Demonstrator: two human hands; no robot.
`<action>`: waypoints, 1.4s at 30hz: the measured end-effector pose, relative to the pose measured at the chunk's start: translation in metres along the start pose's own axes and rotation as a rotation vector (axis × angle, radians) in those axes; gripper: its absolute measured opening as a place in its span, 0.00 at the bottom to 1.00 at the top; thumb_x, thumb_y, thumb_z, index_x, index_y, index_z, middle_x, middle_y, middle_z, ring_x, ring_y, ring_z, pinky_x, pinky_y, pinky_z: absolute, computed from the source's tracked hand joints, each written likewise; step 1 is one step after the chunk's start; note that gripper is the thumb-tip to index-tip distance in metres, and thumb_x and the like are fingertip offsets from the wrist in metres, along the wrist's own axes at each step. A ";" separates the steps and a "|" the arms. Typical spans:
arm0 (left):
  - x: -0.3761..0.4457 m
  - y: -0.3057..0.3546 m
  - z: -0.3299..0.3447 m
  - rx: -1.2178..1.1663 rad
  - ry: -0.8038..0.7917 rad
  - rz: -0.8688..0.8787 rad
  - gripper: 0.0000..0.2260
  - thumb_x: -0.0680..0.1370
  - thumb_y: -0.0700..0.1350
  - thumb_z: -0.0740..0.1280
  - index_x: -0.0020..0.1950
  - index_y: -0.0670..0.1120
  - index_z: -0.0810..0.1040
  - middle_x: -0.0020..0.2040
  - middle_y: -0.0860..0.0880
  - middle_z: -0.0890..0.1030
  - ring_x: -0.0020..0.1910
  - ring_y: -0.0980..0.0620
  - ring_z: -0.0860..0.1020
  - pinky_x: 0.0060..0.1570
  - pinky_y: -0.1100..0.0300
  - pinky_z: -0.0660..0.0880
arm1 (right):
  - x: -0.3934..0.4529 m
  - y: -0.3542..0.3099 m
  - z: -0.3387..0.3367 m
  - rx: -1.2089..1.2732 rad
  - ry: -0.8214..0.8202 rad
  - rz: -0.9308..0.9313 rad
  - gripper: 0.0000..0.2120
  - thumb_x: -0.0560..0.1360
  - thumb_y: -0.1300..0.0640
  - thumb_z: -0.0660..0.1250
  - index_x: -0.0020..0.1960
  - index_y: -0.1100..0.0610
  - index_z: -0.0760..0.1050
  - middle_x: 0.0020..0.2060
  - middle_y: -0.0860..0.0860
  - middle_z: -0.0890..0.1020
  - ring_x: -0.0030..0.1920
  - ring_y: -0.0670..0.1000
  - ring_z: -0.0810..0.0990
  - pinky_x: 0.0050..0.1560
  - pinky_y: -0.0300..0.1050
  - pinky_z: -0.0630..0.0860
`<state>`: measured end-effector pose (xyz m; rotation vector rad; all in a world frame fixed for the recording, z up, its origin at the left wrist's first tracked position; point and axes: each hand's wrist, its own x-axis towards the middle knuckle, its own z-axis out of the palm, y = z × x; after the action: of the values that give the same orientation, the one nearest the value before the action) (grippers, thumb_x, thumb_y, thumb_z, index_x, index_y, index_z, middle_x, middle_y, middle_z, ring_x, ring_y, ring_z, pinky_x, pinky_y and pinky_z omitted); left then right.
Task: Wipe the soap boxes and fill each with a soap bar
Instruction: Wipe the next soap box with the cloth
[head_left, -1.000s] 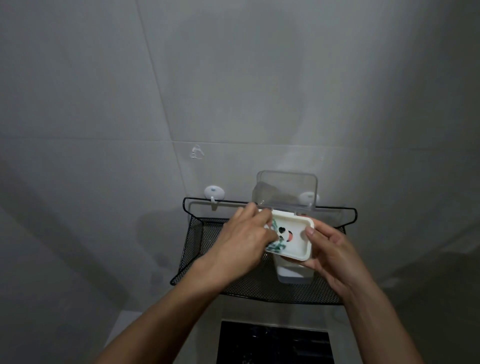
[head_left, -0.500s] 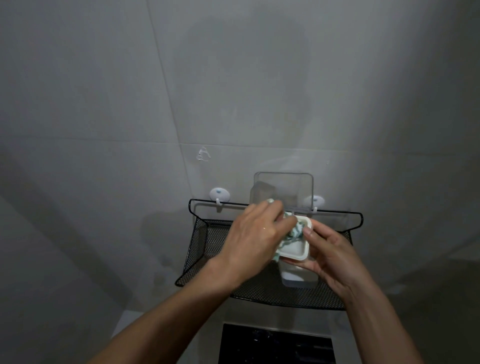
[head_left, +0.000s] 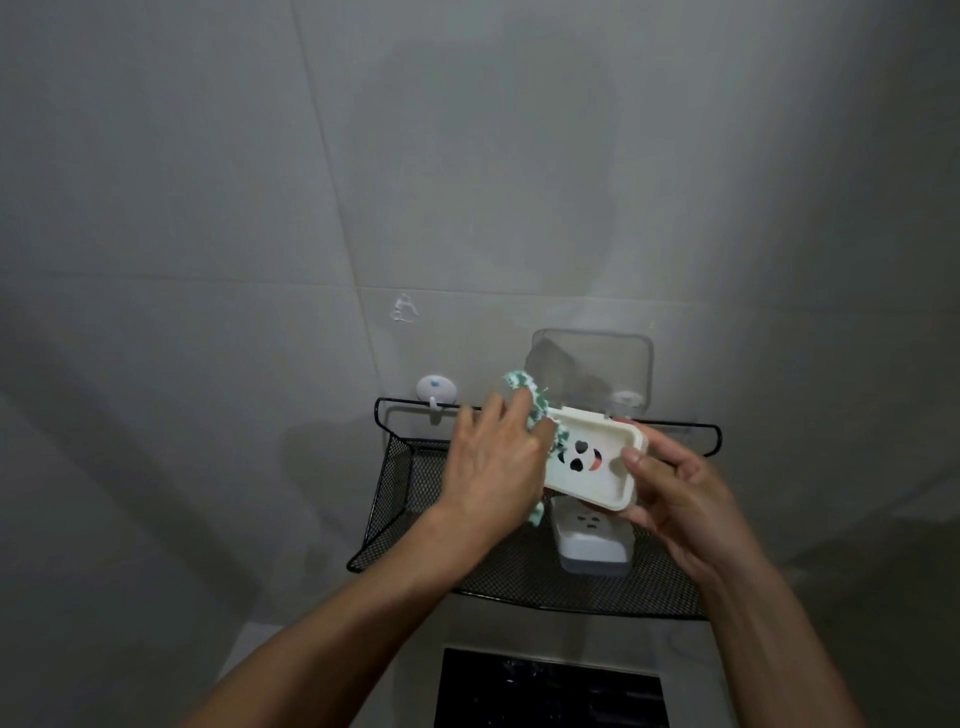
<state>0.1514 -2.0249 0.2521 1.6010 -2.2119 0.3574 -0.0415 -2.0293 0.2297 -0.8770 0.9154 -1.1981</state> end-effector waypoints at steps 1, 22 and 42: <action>-0.001 0.001 0.002 -0.017 -0.016 -0.011 0.11 0.77 0.44 0.68 0.58 0.47 0.79 0.54 0.46 0.75 0.50 0.47 0.75 0.51 0.48 0.76 | 0.001 0.001 0.001 0.001 0.009 -0.002 0.20 0.70 0.62 0.69 0.62 0.59 0.80 0.52 0.60 0.86 0.50 0.58 0.87 0.41 0.52 0.85; -0.041 -0.044 0.051 -0.116 -0.535 -0.132 0.08 0.77 0.45 0.68 0.56 0.50 0.82 0.53 0.48 0.76 0.53 0.49 0.76 0.48 0.54 0.75 | 0.006 0.013 -0.023 -0.124 0.116 0.075 0.09 0.78 0.63 0.67 0.57 0.58 0.79 0.51 0.59 0.86 0.49 0.58 0.87 0.41 0.56 0.83; 0.025 -0.066 -0.032 -0.606 -0.150 -0.218 0.13 0.78 0.54 0.67 0.61 0.52 0.82 0.51 0.57 0.83 0.40 0.58 0.77 0.47 0.61 0.73 | 0.010 0.009 -0.006 -0.286 -0.022 0.134 0.08 0.77 0.57 0.70 0.53 0.50 0.85 0.45 0.56 0.87 0.41 0.52 0.85 0.35 0.46 0.80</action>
<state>0.2125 -2.0539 0.2909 1.5231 -1.9476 -0.4673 -0.0429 -2.0383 0.2182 -1.0366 1.1283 -0.9543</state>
